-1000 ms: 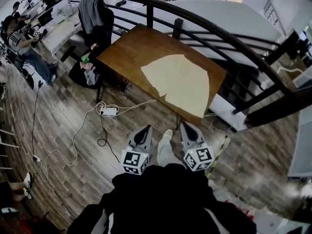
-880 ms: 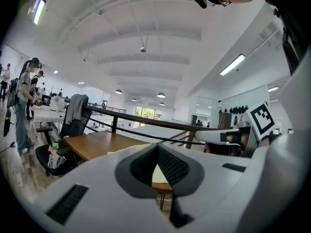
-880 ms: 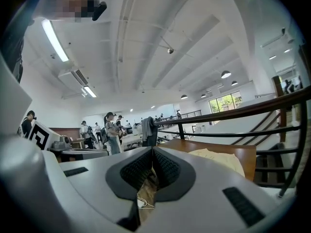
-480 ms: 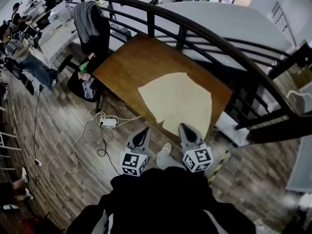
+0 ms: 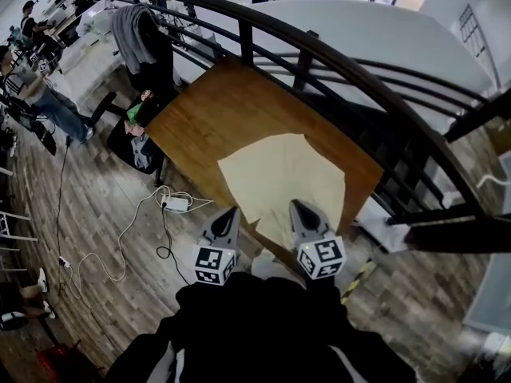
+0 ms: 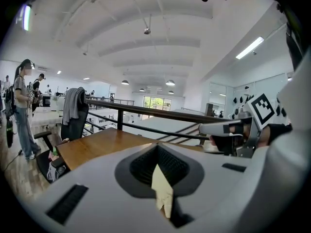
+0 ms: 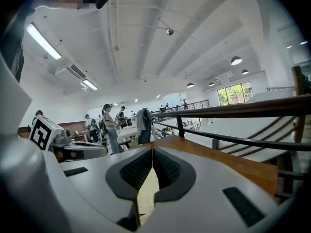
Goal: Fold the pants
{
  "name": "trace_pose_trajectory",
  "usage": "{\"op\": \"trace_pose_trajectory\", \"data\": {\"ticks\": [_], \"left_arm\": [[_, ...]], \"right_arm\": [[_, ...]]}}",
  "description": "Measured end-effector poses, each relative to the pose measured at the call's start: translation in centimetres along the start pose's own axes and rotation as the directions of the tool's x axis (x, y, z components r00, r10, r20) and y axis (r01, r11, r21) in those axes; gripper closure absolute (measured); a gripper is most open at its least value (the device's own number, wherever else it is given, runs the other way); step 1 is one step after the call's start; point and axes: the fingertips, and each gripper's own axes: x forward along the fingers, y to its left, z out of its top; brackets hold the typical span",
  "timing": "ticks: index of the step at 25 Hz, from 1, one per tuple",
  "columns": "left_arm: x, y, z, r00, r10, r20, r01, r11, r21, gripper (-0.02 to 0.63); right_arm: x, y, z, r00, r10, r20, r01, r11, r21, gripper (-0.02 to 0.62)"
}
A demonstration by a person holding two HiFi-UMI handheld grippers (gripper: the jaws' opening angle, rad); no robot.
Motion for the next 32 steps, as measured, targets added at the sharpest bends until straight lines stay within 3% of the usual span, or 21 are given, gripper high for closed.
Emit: {"op": "trace_pose_trajectory", "data": {"ticks": [4, 9, 16, 32], "left_arm": [[1.7, 0.1, 0.7, 1.0, 0.018, -0.02, -0.018, 1.0, 0.006, 0.603], [4.2, 0.9, 1.1, 0.998, 0.027, -0.061, -0.022, 0.997, 0.073, 0.603], [6.0, 2.8, -1.2, 0.983, 0.028, -0.183, -0.01, 0.995, 0.097, 0.604], [12.0, 11.4, -4.4, 0.926, 0.06, -0.372, -0.017, 0.993, 0.119, 0.603]], "right_arm": [[0.8, -1.4, 0.6, 1.0, 0.011, -0.011, -0.011, 1.0, -0.019, 0.591], [2.6, -2.7, 0.3, 0.996, 0.062, -0.068, -0.066, 0.996, -0.064, 0.591], [5.1, -3.7, -1.8, 0.979, 0.061, -0.193, -0.082, 0.991, -0.102, 0.591], [14.6, -8.9, -2.9, 0.883, 0.026, -0.469, -0.173, 0.946, -0.273, 0.589]]}}
